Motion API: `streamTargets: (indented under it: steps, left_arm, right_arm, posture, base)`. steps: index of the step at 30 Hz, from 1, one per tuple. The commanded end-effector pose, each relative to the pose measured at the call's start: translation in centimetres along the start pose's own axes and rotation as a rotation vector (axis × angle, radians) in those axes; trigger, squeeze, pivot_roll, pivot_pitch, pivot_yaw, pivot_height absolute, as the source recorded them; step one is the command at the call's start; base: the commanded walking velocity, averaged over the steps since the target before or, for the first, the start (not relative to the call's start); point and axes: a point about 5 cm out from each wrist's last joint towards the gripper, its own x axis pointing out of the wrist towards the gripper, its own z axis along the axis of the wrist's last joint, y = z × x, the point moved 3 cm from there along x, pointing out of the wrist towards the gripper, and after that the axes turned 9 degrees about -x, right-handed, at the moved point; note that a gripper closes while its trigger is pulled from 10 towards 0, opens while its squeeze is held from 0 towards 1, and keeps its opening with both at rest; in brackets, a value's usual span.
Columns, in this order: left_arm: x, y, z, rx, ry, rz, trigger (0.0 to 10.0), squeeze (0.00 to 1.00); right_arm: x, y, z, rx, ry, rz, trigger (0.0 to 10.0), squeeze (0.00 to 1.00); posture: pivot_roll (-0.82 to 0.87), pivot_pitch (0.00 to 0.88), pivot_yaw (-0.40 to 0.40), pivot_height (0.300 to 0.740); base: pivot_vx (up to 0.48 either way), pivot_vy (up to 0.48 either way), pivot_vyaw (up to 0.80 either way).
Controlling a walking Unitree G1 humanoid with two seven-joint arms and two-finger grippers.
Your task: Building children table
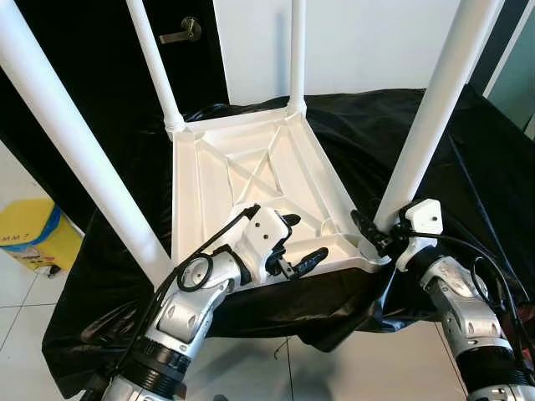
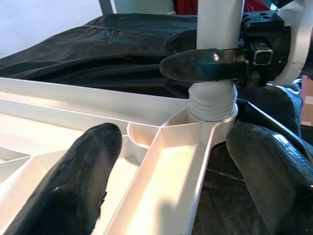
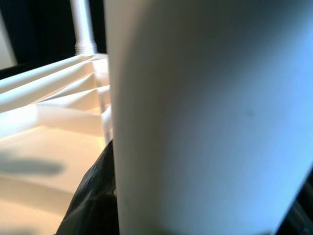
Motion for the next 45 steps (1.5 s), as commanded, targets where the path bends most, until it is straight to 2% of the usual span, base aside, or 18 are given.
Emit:
streamTargets:
  steps: [1, 3, 5, 7, 8, 14, 19, 26, 27, 28, 33, 37, 39, 40, 41, 42, 43, 45]
  left_arm:
    - [0.0, -0.3, 0.1, 0.013, 0.003, -0.015, 10.0, 0.0]
    - [-0.1, -0.5, -0.1, 0.01, 0.005, -0.015, 10.0, 0.0]
    - [-0.2, -0.5, -0.1, 0.008, 0.007, -0.016, 10.0, 0.0]
    - [-0.3, -0.5, -0.2, 0.005, 0.012, -0.016, 10.0, 0.0]
    - [-0.3, -0.5, -0.2, 0.005, 0.012, -0.016, 10.0, 0.0]
    - [-0.4, -0.7, -0.3, 0.006, 0.014, -0.016, 10.0, 0.0]
    - [-0.5, -0.7, -0.3, 0.004, 0.015, -0.013, 10.0, 0.0]
    - [-0.7, -0.8, -0.3, 0.003, 0.02, -0.016, 10.0, 0.0]
    - [-0.7, -0.7, -0.3, 0.001, 0.021, -0.014, 10.0, 0.0]
    - [-0.8, -0.7, -0.3, 0.001, 0.021, -0.012, 10.0, 0.0]
    - [-0.8, -0.7, -0.3, 0.0, 0.021, -0.01, 10.0, 0.0]
    - [-0.8, -0.7, -0.2, 0.0, 0.02, -0.004, 10.0, 0.0]
    - [-0.8, -0.7, -0.2, 0.0, 0.02, -0.004, 10.0, 0.0]
    - [-0.8, -0.7, -0.2, 0.0, 0.02, -0.003, 10.0, 0.0]
    - [-0.8, -0.7, -0.2, 0.0, 0.02, -0.003, 10.0, 0.0]
    - [-0.7, -0.7, -0.2, -0.002, 0.019, -0.002, 10.0, 0.0]
    - [-0.6, -0.7, -0.2, -0.004, 0.018, -0.002, 10.0, 0.0]
    - [-0.6, -0.7, -0.2, -0.004, 0.018, -0.002, 10.0, 0.0]
  right_arm:
    - [-0.4, -0.1, -0.7, 0.006, 0.037, -0.027, 10.0, 0.0]
    - [-0.4, 0.3, -0.7, 0.022, 0.04, -0.142, 10.0, 0.0]
    - [-0.4, 0.4, -0.6, 0.025, 0.044, -0.183, 10.0, 0.0]
    - [-0.4, 0.6, -1.0, 0.033, 0.081, -0.309, 10.0, 0.0]
    - [-0.4, 0.6, -1.0, 0.033, 0.081, -0.309, 10.0, 0.0]
    - [-0.4, 1.3, -1.4, 0.101, 0.122, -0.488, 10.0, 0.0]
    - [-0.4, 1.8, -1.2, 0.116, 0.128, -0.541, 10.0, 0.0]
    - [-0.2, 2.5, -0.6, 0.107, 0.112, -0.533, 10.0, 0.0]
    - [-0.2, 2.4, -0.6, 0.109, 0.109, -0.543, 10.0, 0.82]
    - [-0.2, 2.4, -0.5, 0.114, 0.105, -0.544, 10.0, 1.0]
    - [-0.2, 2.5, -0.3, 0.125, 0.086, -0.537, 10.0, 1.0]
    - [-0.2, 2.5, 0.5, 0.123, 0.03, -0.457, 10.0, 1.0]
    - [-0.2, 2.5, 0.5, 0.123, 0.03, -0.457, 10.0, 1.0]
    - [-0.3, 2.5, 0.5, 0.115, 0.022, -0.416, 10.0, 0.66]
    - [-0.3, 2.5, 0.5, 0.115, 0.022, -0.416, 10.0, 0.66]
    - [-0.4, 2.4, 0.5, 0.107, 0.018, -0.353, 10.0, 0.0]
    - [-0.6, 2.3, 0.5, 0.102, 0.016, -0.311, 10.0, 0.0]
    - [-0.6, 2.3, 0.5, 0.102, 0.016, -0.311, 10.0, 0.0]
  posture:
    - [-0.09, 0.0, 0.042, 0.74]
    - [-0.09, 0.0, 0.041, 0.74]
    - [-0.09, 0.0, 0.041, 0.74]
    - [-0.09, 0.0, 0.04, 0.74]
    - [-0.09, 0.0, 0.04, 0.74]
    - [-0.08, 0.0, 0.034, 0.74]
    - [-0.08, 0.0, 0.036, 0.74]
    - [-0.08, 0.0, 0.044, 0.74]
    - [-0.08, 0.0, 0.046, 0.74]
    - [-0.08, 0.0, 0.046, 0.74]
    - [-0.08, 0.0, 0.046, 0.74]
    - [-0.07, 0.0, 0.044, 0.74]
    - [-0.07, 0.0, 0.044, 0.74]
    - [-0.07, 0.0, 0.043, 0.74]
    - [-0.07, 0.0, 0.043, 0.74]
    - [-0.08, 0.0, 0.044, 0.74]
    - [-0.08, 0.0, 0.044, 0.74]
    - [-0.08, 0.0, 0.044, 0.74]
  base:
    - [0.0, 0.0, 0.0]
    - [0.0, 0.0, 0.0]
    - [0.0, 0.0, 0.0]
    - [0.0, 0.0, 0.0]
    - [0.0, 0.0, 0.0]
    - [0.0, 0.0, 0.0]
    - [0.0, 0.0, 0.0]
    - [0.0, 0.0, 0.0]
    - [0.0, 0.0, 0.0]
    - [0.0, 0.0, 0.0]
    - [0.0, 0.0, 0.0]
    - [0.0, 0.0, 0.0]
    - [0.0, 0.0, 0.0]
    - [0.0, 0.0, 0.0]
    - [0.0, 0.0, 0.0]
    - [0.0, 0.0, 0.0]
    - [0.0, 0.0, 0.0]
    - [0.0, 0.0, 0.0]
